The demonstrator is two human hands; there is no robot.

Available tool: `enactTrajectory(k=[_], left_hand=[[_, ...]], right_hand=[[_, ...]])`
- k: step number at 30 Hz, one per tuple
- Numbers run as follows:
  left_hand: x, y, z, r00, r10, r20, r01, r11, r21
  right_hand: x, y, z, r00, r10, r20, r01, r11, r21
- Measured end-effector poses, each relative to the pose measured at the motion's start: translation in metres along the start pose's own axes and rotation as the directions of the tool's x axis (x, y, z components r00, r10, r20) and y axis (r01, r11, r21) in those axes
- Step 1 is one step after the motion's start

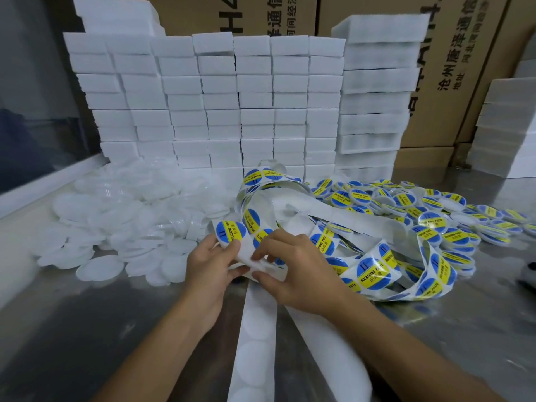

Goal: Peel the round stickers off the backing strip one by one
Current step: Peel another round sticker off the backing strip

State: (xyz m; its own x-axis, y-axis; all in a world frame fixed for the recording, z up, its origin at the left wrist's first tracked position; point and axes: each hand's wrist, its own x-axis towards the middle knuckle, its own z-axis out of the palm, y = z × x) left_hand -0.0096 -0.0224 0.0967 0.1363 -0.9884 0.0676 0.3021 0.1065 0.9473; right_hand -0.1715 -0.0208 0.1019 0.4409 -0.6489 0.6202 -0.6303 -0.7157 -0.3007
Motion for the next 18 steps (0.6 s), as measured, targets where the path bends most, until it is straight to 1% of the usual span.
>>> enactTrajectory(k=[1,4,6,8,10,12,15,18], left_hand=[[0.0,0.0,-0.001,0.999,0.031,-0.011,-0.03,0.999,0.036],[-0.001,0.001,0.001,0.995,0.097,-0.02,-0.093,0.985,0.147],[-0.003,0.002,0.003,0.993,0.106,0.045,-0.113,0.976,0.188],[-0.007,0.002,0.006,0.988,0.098,0.119,-0.119,0.975,0.185],[-0.008,0.002,0.007,0.986,0.09,0.14,-0.113,0.98,0.165],[-0.009,0.003,0.008,0.987,0.095,0.133,-0.116,0.98,0.163],[-0.01,0.004,0.01,0.982,0.142,0.122,-0.162,0.97,0.182],[-0.011,0.006,0.009,0.975,0.181,0.128,-0.206,0.953,0.224]], right_hand=[[0.0,0.0,0.0,1.0,0.002,-0.015,-0.002,1.0,0.01],[0.001,0.0,0.0,0.989,0.025,-0.144,-0.018,0.999,0.051],[0.002,0.002,0.0,0.978,0.002,-0.209,0.005,1.0,0.03],[0.003,0.005,-0.001,0.969,-0.046,-0.243,0.042,0.999,-0.02],[0.004,0.009,-0.002,0.955,-0.087,-0.284,0.067,0.995,-0.08],[0.004,0.013,-0.004,0.95,-0.104,-0.293,0.075,0.991,-0.107],[0.004,0.014,-0.006,0.957,-0.125,-0.263,0.104,0.99,-0.091],[0.003,0.01,-0.002,0.95,-0.133,-0.282,0.12,0.991,-0.061]])
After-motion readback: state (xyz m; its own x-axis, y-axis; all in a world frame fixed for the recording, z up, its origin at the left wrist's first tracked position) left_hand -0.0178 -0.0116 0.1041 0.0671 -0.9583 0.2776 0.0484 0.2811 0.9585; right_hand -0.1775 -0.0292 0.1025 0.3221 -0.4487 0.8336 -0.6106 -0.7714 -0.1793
